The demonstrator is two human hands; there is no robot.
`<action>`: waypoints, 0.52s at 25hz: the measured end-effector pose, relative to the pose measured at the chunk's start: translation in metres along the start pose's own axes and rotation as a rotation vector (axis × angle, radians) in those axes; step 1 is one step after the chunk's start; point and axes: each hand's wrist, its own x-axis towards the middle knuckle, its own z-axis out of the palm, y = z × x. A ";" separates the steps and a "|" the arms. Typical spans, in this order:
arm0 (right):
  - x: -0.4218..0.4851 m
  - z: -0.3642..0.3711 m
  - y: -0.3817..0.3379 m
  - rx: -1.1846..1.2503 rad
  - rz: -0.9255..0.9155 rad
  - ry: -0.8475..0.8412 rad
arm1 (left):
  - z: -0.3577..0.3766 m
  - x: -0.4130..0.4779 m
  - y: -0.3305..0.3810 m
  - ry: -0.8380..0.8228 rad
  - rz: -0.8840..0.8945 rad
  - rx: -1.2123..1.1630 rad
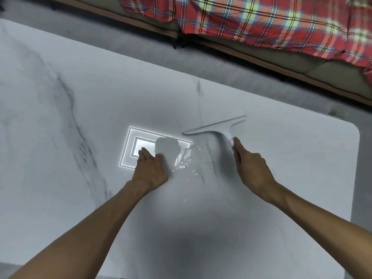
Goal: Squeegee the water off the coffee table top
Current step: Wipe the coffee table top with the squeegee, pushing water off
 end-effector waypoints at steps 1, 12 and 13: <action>-0.009 0.000 0.003 -0.016 0.014 -0.018 | 0.001 0.001 0.000 -0.011 -0.005 0.005; 0.090 -0.016 -0.092 0.139 0.026 0.157 | 0.022 -0.027 -0.039 0.280 0.114 -0.060; 0.077 -0.004 -0.093 0.098 -0.042 0.154 | 0.026 -0.032 -0.041 0.287 0.120 -0.038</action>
